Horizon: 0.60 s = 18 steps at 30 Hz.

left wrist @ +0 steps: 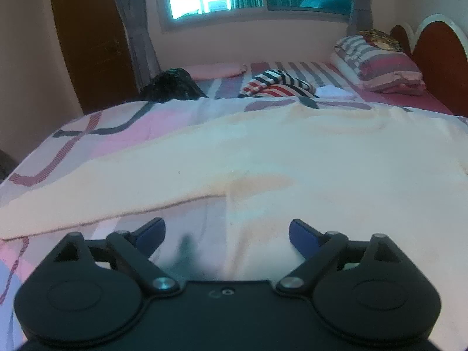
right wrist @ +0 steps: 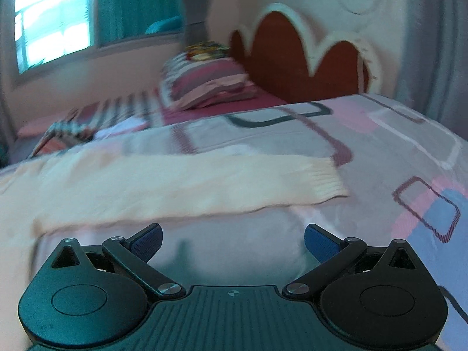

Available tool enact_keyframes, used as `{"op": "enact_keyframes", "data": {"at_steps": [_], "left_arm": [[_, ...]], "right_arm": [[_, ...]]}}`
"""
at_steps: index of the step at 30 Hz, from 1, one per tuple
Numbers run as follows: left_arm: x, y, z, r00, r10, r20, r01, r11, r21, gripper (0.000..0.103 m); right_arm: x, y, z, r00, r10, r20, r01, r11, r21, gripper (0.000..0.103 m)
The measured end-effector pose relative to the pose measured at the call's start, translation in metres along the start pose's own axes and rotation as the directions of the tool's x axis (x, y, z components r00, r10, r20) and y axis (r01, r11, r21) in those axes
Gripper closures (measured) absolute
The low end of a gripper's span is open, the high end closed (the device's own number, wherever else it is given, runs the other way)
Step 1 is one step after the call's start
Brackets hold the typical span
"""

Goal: Fold small clothes
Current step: 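Move the right tool toward the sweater sleeve cuff, then grasp the sleeve cuff with the right tool and carry it across the body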

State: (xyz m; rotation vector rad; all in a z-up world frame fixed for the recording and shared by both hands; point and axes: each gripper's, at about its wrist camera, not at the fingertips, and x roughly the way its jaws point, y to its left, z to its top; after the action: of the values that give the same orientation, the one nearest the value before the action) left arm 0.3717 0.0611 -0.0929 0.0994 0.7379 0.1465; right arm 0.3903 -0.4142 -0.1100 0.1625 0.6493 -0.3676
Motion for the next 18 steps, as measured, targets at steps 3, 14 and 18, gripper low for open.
{"op": "enact_keyframes", "data": {"at_steps": [3, 14, 18], "left_arm": [[0.008, 0.005, 0.002, 1.000, -0.001, 0.000, 0.001, 1.000, -0.025, 0.018], [0.028, 0.009, 0.000, 1.000, -0.006, -0.015, 0.005, 0.998, -0.055, 0.015], [0.031, 0.007, 0.002, 1.000, -0.010, -0.014, 0.009, 0.999, -0.051, 0.014]], "right_arm": [[0.016, -0.022, 0.008, 0.999, -0.045, 0.007, 0.044, 0.997, 0.061, 0.001], [0.043, -0.092, 0.020, 0.997, -0.069, -0.041, 0.079, 0.936, 0.342, 0.034], [0.045, -0.099, 0.020, 0.998, -0.064, -0.028, 0.070, 0.923, 0.379, 0.034]]}}
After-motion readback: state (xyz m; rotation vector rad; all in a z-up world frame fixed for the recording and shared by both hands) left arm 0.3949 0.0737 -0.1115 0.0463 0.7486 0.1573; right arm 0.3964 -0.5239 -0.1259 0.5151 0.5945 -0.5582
